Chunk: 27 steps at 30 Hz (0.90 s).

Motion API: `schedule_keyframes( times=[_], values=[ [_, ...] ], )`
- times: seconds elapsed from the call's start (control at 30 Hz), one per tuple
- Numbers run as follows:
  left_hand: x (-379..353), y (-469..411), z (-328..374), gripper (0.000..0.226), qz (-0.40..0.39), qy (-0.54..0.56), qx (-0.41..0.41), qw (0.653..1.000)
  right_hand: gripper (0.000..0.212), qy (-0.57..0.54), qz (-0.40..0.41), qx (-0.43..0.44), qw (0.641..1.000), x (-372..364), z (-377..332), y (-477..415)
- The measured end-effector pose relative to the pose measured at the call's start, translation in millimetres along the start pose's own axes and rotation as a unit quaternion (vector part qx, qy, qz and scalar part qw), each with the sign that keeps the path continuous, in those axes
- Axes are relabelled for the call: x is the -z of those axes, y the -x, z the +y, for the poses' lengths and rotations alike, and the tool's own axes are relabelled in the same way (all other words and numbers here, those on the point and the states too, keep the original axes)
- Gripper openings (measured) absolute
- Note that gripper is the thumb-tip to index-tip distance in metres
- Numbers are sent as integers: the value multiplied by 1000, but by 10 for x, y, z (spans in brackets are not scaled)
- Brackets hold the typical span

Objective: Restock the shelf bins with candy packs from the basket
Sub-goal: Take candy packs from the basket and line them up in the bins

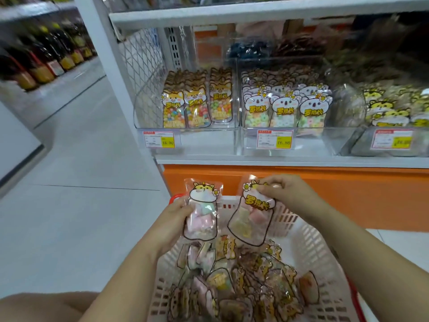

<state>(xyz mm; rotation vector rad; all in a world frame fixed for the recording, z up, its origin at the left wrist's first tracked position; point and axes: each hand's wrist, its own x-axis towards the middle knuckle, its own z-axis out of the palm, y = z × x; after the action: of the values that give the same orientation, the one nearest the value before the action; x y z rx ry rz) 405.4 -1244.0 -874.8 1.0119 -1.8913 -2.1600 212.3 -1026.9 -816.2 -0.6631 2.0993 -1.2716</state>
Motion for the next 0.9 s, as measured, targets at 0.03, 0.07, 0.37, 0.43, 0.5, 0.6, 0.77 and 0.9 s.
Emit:
schedule_keyframes(
  times=[0.03,0.07,0.37,0.43,0.5,0.6,0.77,0.9],
  values=[
    [-24,28,10,24,11,5,-11,1000,12,0,3,2,1000,-34,-50,7],
    [-41,42,20,23,38,-3,-29,999,10,-8,9,0,1000,-75,-89,9],
    [-566,324,452,24,16,-179,-214,960,16,-327,76,-81,938,-568,-300,61],
    [-523,307,485,25,0,-177,-218,960,16,-343,69,-66,935,-518,-351,76],
    [-477,284,491,30,-10,-185,-211,960,15,-347,52,-49,935,-477,-388,95],
    [-455,229,459,66,-40,-146,-162,975,16,-340,3,-36,940,-479,-420,97],
    [-445,251,429,30,-53,-101,-112,987,18,-351,-67,-22,934,-499,-426,45],
    [-398,266,377,20,-46,-103,-99,989,37,-362,-82,-25,928,-559,-374,-4]
  ],
)
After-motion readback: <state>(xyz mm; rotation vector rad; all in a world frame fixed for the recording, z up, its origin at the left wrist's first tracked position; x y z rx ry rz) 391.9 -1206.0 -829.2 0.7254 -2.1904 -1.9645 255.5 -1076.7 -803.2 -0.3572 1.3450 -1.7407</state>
